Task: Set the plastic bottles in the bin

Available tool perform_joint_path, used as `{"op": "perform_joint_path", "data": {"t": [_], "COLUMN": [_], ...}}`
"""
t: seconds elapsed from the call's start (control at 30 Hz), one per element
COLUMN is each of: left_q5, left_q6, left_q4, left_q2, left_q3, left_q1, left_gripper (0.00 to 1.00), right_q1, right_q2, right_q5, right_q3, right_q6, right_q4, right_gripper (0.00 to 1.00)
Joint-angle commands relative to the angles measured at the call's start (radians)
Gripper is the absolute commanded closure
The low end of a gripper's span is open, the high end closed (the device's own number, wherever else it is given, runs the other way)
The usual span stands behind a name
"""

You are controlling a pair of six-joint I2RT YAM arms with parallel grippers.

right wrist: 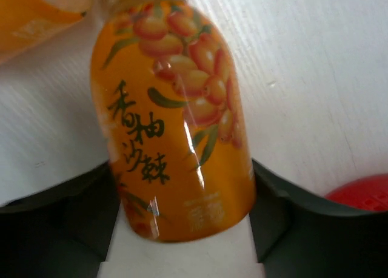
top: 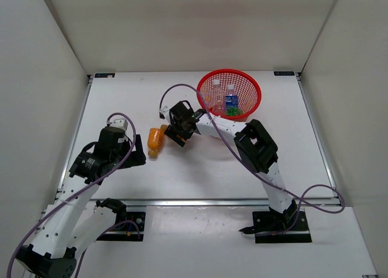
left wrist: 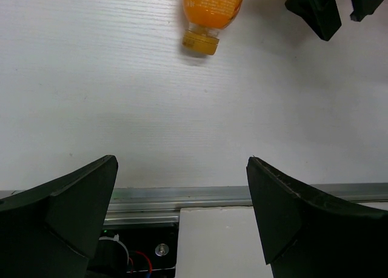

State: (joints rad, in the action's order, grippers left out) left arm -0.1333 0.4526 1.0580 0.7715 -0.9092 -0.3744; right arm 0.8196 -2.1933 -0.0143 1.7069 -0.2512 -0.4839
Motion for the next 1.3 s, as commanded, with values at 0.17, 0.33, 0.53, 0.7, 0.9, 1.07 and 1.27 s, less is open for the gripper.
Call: {"op": "perform_joint_path", "data": {"t": [0.17, 0.33, 0.53, 0.7, 0.9, 1.07, 1.27], "left_q5": [0.029, 0.023, 0.021, 0.031, 0.032, 0.049, 0.048], "left_q6": [-0.005, -0.012, -0.015, -0.019, -0.003, 0.008, 0.017], "left_q4": [-0.053, -0.05, -0.049, -0.064, -0.085, -0.153, -0.225], "left_q2": [0.009, 0.015, 0.017, 0.029, 0.046, 0.1, 0.175], "left_q3": [-0.008, -0.014, -0.007, 0.01, 0.021, 0.021, 0.047], "left_q1": [0.014, 0.019, 0.019, 0.025, 0.029, 0.045, 0.069], "left_gripper": [0.02, 0.01, 0.01, 0.01, 0.02, 0.02, 0.01], "right_q1": [0.032, 0.042, 0.043, 0.024, -0.112, -0.302, -0.362], "right_q2": [0.053, 0.188, 0.352, 0.493, 0.636, 0.668, 0.704], "right_q5": [-0.018, -0.026, -0.015, 0.007, -0.09, -0.014, -0.046], "right_q3": [-0.012, -0.093, -0.09, -0.052, -0.075, -0.104, -0.112], "right_q6": [0.007, 0.006, 0.09, 0.154, 0.214, 0.248, 0.221], "right_q4": [-0.005, 0.042, 0.008, 0.022, -0.01, -0.05, -0.076], "right_gripper": [0.62, 0.85, 0.84, 0.82, 0.81, 0.67, 0.0]}}
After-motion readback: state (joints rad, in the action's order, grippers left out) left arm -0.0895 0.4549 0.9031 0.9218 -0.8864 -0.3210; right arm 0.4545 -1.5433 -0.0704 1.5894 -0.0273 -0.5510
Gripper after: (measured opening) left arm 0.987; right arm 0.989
